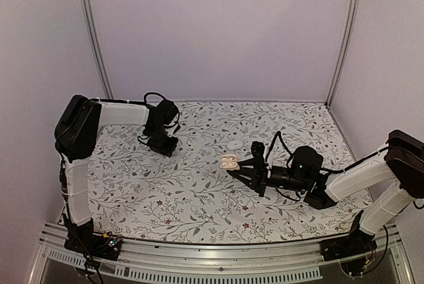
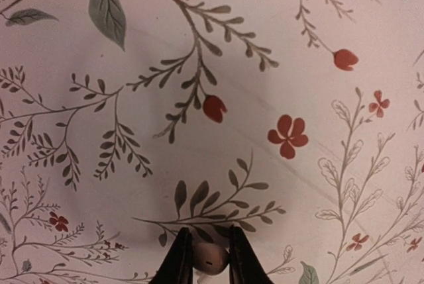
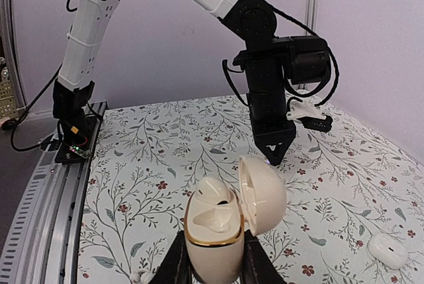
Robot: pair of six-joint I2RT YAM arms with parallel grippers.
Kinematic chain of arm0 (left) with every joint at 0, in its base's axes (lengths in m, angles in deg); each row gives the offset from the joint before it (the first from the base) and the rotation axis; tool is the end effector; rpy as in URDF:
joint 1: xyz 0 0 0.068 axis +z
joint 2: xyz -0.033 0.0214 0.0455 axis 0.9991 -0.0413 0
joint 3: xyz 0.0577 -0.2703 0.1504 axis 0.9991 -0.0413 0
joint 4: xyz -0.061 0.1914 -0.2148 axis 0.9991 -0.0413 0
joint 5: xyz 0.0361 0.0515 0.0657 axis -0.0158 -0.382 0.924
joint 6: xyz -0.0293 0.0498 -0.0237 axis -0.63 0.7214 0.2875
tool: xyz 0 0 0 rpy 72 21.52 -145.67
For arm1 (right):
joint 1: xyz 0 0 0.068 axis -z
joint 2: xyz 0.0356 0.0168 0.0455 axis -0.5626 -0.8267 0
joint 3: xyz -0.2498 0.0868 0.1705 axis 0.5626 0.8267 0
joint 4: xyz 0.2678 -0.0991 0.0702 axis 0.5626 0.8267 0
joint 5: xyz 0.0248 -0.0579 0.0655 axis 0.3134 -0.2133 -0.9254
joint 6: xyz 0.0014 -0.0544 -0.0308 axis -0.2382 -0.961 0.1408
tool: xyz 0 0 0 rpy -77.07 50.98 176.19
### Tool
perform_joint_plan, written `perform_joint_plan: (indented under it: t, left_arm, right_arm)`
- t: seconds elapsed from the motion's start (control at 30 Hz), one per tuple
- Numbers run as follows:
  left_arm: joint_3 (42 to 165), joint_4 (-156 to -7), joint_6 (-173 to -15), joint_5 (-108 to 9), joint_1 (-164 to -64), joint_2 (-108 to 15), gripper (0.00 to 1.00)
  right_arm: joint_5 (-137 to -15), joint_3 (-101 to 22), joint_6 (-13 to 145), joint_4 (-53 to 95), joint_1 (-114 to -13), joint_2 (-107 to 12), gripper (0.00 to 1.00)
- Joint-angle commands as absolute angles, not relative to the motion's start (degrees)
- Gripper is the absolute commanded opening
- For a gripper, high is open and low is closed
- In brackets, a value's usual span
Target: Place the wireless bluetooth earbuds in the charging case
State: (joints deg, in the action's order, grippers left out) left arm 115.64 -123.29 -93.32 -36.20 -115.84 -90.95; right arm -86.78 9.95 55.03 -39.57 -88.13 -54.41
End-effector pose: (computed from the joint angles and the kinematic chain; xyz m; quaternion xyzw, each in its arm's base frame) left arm 0.4119 -0.2163 0.1444 0.1467 0.9808 0.0011 0.1284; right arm 0.1717 0.2612 0.1956 -0.4432 0.5695 0.3931 0.5698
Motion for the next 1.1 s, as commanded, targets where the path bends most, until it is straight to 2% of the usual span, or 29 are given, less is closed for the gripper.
perform_joint_plan:
  t: [0.0,0.37,0.77,1.07]
  left_arm:
    - [113.49,-125.85,-93.09,-37.32,-117.09,-90.71,0.13]
    - [106.19,-123.49,-91.59,-47.39,-125.37,-86.25,0.10]
    - [106.16,-123.53,-87.47,-46.70,-130.95,-86.66,0.09]
    - [107.35,-124.72,-85.83,-45.17,-131.84,-86.64,0.10]
  right_arm:
    - [-86.74,8.31,55.00,-39.34,-87.62,-54.08,0.00]
    - [-87.05,8.40,54.89,-38.63,-87.55,-53.43,0.00]
    - [-92.33,15.17,46.80,-46.75,-87.54,-48.93,0.00]
    - [-87.63,16.88,33.45,-41.72,-91.54,-42.51,0.00]
